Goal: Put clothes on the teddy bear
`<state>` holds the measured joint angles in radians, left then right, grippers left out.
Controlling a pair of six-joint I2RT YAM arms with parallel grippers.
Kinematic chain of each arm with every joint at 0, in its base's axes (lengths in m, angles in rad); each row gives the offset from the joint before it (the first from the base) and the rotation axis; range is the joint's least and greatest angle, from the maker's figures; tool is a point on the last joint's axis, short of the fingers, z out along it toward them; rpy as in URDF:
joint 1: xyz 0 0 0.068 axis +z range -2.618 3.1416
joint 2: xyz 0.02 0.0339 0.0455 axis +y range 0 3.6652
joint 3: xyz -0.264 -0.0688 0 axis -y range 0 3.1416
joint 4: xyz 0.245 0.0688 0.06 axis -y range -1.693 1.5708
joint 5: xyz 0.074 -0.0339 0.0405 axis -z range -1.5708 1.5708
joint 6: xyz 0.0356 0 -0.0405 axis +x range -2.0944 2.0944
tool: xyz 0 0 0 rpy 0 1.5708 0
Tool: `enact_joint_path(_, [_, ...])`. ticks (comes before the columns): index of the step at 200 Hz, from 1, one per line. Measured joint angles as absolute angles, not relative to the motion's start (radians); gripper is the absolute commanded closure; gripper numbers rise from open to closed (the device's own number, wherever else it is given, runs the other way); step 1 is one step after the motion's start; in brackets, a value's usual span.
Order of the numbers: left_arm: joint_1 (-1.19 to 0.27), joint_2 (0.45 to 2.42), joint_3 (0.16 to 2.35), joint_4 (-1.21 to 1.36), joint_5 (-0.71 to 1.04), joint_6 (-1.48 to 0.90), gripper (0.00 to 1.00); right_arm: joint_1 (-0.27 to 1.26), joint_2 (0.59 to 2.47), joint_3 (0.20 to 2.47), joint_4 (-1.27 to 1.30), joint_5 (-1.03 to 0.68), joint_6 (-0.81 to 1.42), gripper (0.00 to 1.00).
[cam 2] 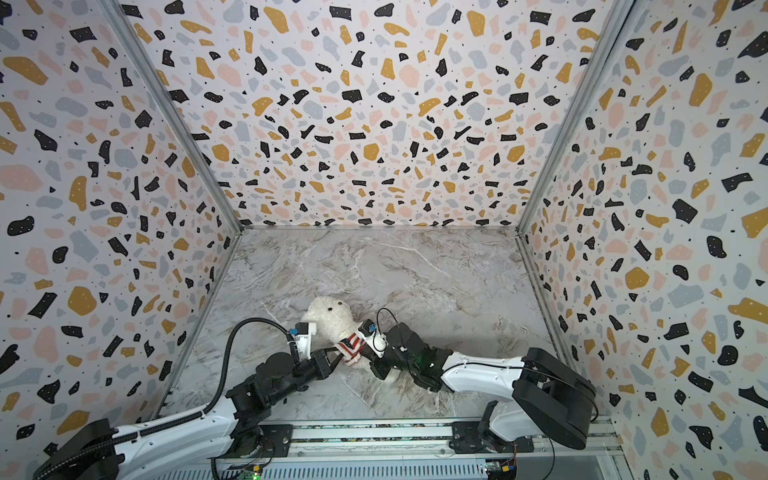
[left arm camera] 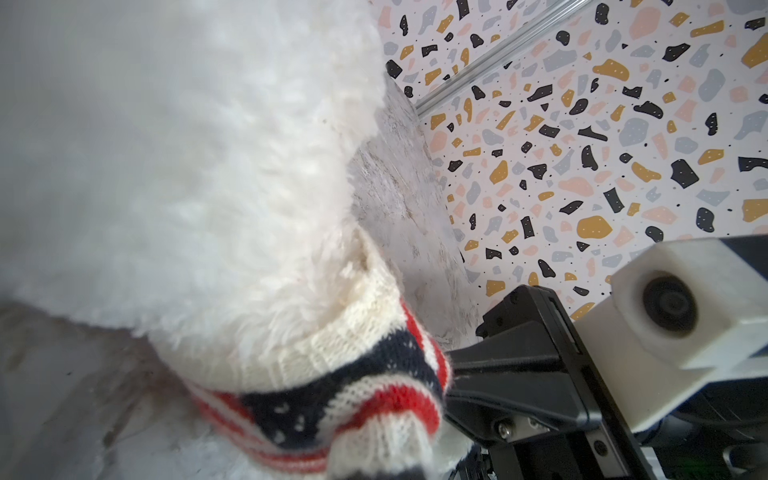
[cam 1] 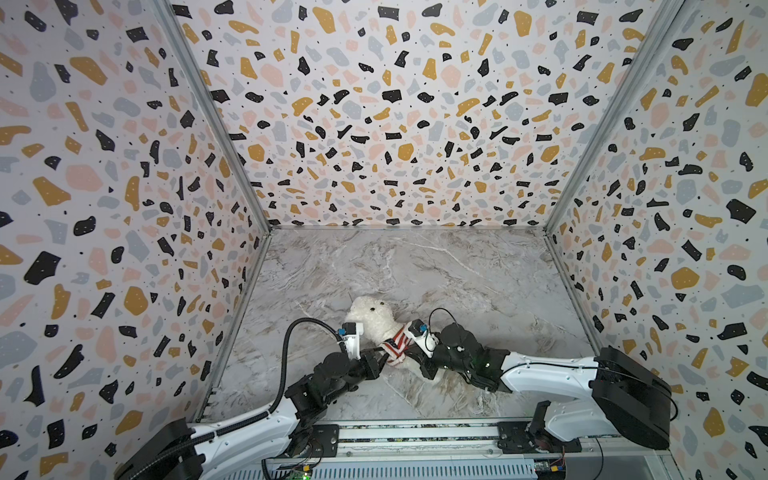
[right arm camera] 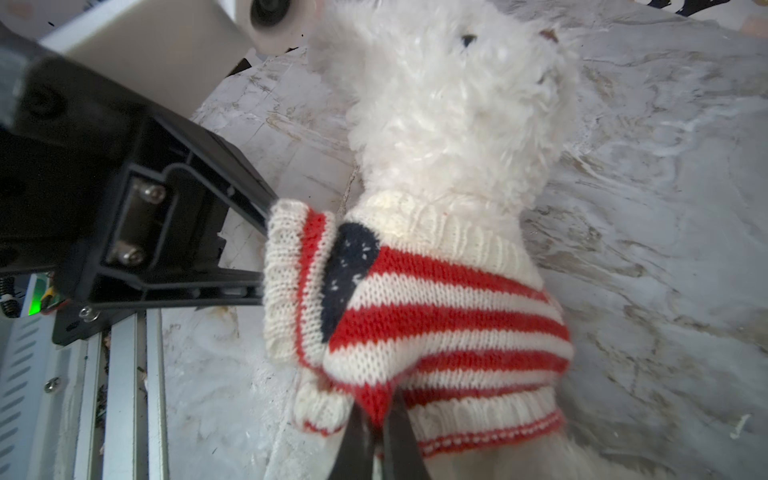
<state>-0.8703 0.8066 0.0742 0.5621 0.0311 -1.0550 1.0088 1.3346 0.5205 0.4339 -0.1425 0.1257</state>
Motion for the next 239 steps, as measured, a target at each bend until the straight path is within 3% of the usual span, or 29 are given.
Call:
enact_joint_path(76, [-0.871,0.772,0.099,0.535,0.058,-1.031,1.00,0.981,1.253,0.502,0.388,-0.158,0.133,1.00])
enact_joint_path(147, [-0.871,0.767,0.099,0.493,0.064,-1.029,1.00,0.965,1.251,0.497,0.353,-0.117,0.118,0.81])
enact_joint_path(180, [-0.870,0.771,0.099,0.493,0.062,-1.029,1.00,0.970,1.252,0.497,0.349,-0.102,0.092,0.78])
enact_joint_path(218, [-0.870,0.775,0.099,0.493,0.064,-1.029,1.00,1.002,1.237,0.474,0.383,-0.139,0.062,0.58])
enact_joint_path(239, [-0.871,0.776,0.099,0.494,0.067,-1.029,1.00,1.011,1.208,0.455,0.401,-0.175,0.050,0.53])
